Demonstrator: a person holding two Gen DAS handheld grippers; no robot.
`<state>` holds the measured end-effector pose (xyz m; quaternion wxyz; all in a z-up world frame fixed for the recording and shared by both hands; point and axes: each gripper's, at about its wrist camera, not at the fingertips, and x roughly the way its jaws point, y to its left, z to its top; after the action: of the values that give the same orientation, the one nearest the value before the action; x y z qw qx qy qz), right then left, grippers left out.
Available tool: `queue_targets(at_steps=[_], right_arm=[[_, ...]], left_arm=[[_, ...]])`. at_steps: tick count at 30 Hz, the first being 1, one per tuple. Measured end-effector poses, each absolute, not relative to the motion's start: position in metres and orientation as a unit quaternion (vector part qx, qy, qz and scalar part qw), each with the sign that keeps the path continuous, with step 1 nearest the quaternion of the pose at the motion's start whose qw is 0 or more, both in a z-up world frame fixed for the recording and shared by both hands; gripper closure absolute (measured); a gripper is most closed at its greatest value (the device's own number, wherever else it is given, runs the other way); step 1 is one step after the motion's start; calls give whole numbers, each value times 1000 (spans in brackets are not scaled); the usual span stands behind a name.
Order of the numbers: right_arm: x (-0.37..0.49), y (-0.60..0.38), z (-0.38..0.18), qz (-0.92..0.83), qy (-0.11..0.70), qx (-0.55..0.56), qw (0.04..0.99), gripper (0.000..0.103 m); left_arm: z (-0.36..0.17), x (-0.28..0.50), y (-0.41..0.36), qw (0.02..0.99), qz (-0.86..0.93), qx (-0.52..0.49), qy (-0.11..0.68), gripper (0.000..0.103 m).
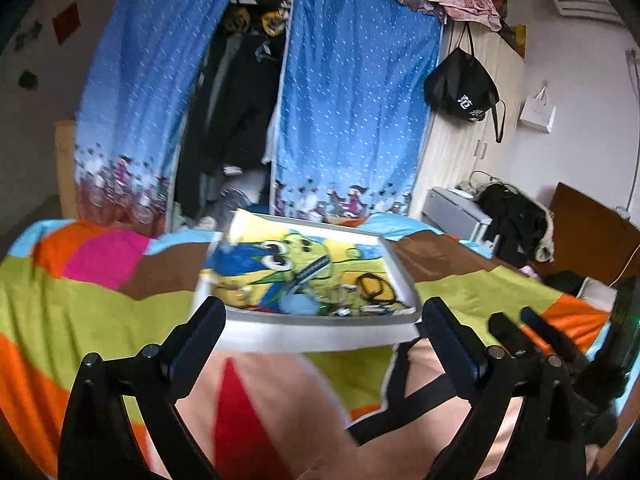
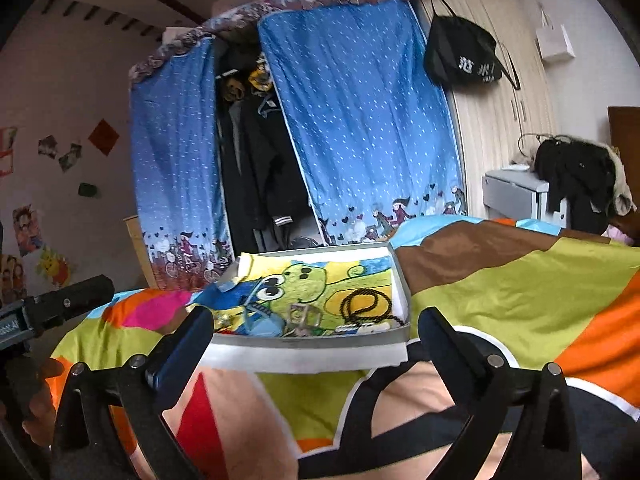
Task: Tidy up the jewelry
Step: 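Withdraw both grippers from the tray back over the bed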
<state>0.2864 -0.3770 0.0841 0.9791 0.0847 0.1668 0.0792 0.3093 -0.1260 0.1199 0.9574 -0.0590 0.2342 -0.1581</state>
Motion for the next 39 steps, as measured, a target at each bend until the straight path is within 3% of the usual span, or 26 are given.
queue_targets(at_steps=[12,25,33,39], right_arm=[[210,-345,54,87,190,79,975,0],[207,-318,-13,80,360,90,925,0],[243,-303,-72,78,498,65,861,0],[264,-312,-100,104,539,108,829,0]], left_arm=[[81,226,-73,961,-110,-2,253,7],[-11,191,-22,931,-91,1,354,7],[-49,212,-39,897,-118,32,426,7],[-82,235,-43,876,-125,54,464,7]])
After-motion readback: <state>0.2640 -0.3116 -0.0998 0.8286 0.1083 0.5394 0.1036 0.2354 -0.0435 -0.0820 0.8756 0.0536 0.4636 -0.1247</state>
